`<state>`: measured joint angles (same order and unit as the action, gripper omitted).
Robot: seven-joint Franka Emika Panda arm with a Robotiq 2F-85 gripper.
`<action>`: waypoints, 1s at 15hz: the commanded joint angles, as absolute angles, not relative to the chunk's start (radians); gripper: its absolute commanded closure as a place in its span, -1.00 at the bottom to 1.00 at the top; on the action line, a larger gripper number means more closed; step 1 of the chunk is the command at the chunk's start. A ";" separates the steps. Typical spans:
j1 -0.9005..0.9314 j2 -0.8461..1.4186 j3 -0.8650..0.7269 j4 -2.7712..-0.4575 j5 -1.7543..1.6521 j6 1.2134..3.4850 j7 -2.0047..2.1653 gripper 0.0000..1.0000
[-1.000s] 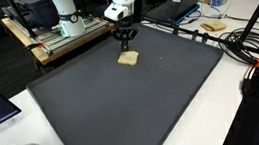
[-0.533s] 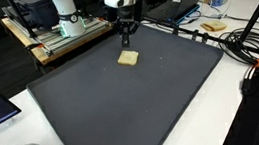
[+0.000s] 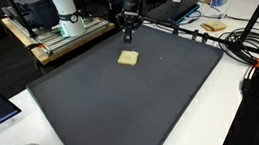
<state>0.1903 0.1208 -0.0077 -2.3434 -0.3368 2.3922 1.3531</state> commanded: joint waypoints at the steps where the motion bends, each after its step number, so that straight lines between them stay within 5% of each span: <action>1: 0.206 0.138 0.020 -2.278 -0.440 2.299 1.497 0.89; 2: 0.178 0.124 0.025 -2.316 -0.387 2.347 1.424 0.58; 6: 0.186 0.129 0.035 -2.293 -0.414 2.317 1.465 0.58; 7: 0.186 0.129 0.035 -2.293 -0.415 2.317 1.466 0.89; 15: 0.216 0.216 0.062 -2.161 -0.421 2.201 1.545 0.89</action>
<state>0.2024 0.1614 0.0531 -2.2400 -0.4132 2.2762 1.4943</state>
